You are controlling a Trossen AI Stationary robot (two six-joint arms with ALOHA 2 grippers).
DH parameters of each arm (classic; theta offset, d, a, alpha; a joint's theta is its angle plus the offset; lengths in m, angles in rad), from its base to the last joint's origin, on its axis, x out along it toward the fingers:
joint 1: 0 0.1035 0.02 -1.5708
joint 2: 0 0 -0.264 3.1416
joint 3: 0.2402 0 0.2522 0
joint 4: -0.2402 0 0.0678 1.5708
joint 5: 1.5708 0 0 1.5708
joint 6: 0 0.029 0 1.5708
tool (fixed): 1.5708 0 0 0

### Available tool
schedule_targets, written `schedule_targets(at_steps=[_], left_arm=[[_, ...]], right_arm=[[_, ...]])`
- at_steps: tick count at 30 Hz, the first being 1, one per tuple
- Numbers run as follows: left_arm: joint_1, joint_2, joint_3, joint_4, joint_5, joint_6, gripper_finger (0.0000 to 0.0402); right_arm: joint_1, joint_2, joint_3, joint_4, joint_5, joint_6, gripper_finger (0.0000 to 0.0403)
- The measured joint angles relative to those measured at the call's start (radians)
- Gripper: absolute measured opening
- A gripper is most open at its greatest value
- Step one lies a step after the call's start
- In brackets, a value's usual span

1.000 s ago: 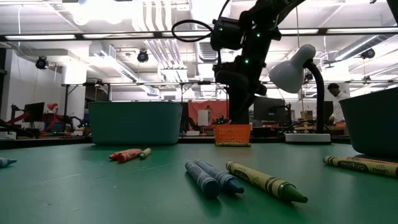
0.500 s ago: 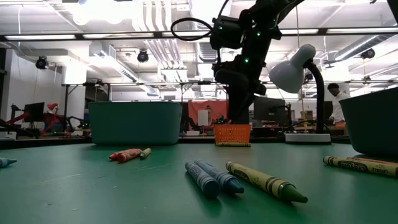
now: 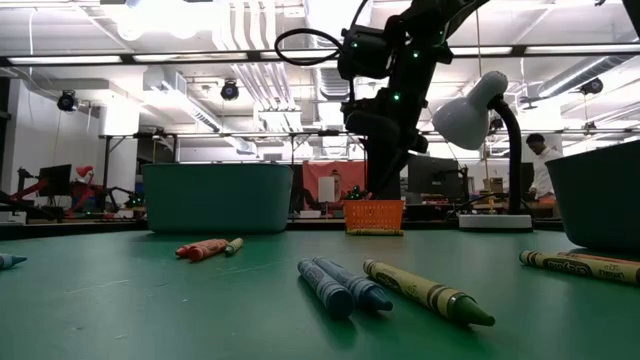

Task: Sort crayons
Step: Adjust the black bin

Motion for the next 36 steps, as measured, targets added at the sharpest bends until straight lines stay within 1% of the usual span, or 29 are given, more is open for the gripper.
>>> schedule_targets(at_steps=[1, 6, 11, 15, 17, 21, 26, 36], left_arm=[[0.000, 0.000, -0.006, 0.009, -0.017, -0.009, 0.0000], [-0.013, 0.004, -0.053, 0.021, 0.013, -0.043, 0.0000], [-0.012, 0.004, -0.092, 0.081, 0.016, -0.052, 0.0000], [-0.015, 0.005, -0.121, 0.138, 0.071, -0.061, 0.0000], [-0.020, 0.005, -0.123, 0.144, 0.097, -0.069, 0.0000], [-0.032, 0.005, -0.123, 0.144, 0.111, -0.089, 0.0000], [-0.045, 0.005, -0.123, 0.134, 0.202, -0.106, 0.0000], [-0.048, 0.004, -0.104, 0.107, 0.202, -0.112, 0.0000]], right_arm=[[0.000, 0.000, 0.000, 0.001, 0.000, 0.000, 0.0134], [0.000, 0.000, 0.000, 0.003, 0.000, 0.001, 0.0134], [0.000, 0.000, 0.000, 0.003, 0.000, 0.001, 0.0134], [0.000, 0.000, 0.000, 0.012, 0.000, 0.002, 0.0134], [0.000, 0.000, 0.000, 0.022, 0.000, 0.001, 0.0134], [0.000, 0.000, 0.000, 0.034, 0.000, 0.001, 0.0134], [0.000, 0.000, 0.000, 0.044, 0.000, -0.005, 0.0134], [0.000, 0.000, 0.000, 0.053, 0.000, -0.007, 0.0134]])
